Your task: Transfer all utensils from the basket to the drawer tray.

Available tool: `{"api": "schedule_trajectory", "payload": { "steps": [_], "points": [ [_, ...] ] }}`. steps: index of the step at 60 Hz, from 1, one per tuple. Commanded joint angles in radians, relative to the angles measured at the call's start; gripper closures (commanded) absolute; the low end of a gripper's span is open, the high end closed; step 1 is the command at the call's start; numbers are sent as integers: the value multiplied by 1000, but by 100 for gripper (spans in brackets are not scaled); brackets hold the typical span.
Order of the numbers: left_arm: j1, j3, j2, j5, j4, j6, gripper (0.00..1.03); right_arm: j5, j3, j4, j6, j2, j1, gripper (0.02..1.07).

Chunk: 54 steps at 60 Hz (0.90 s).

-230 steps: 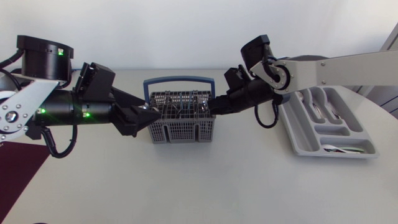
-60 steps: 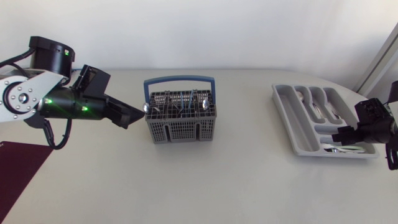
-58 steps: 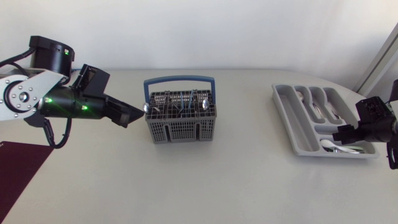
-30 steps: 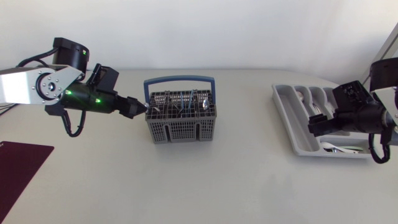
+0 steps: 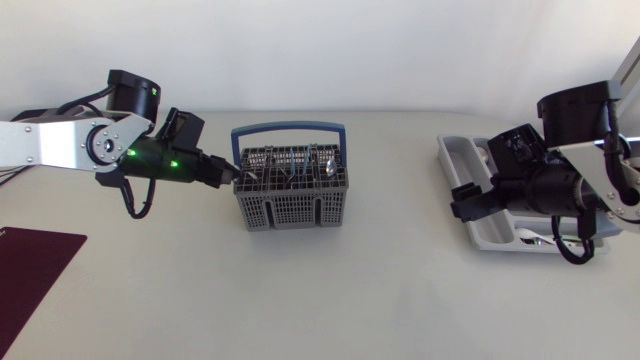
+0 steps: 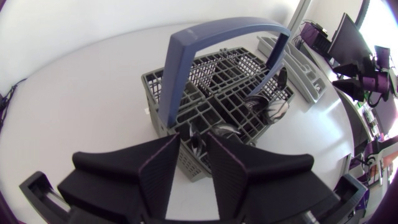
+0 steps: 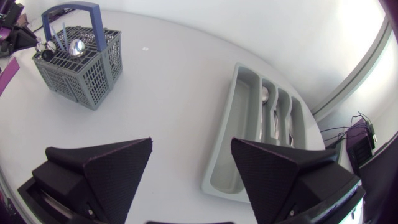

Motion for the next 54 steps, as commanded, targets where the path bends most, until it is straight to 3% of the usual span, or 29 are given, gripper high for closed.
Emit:
{"api": "schedule_trajectory", "payload": {
  "steps": [1,7,17,36,54],
  "points": [
    [-10,26,25,8,5,-22,90,13,-19,-1,29,5,12,15],
    [-11,26,30,8,5,-25,99,16,-18,-1,29,5,17,15],
    [-2,23,21,45,4,-37,99,21,-28,4,30,5,29,15],
    [75,15,-68,205,4,-88,99,21,-38,4,30,-3,38,15],
    [94,6,-257,288,-15,-149,99,9,-47,14,24,-46,44,15]
  ]
}}
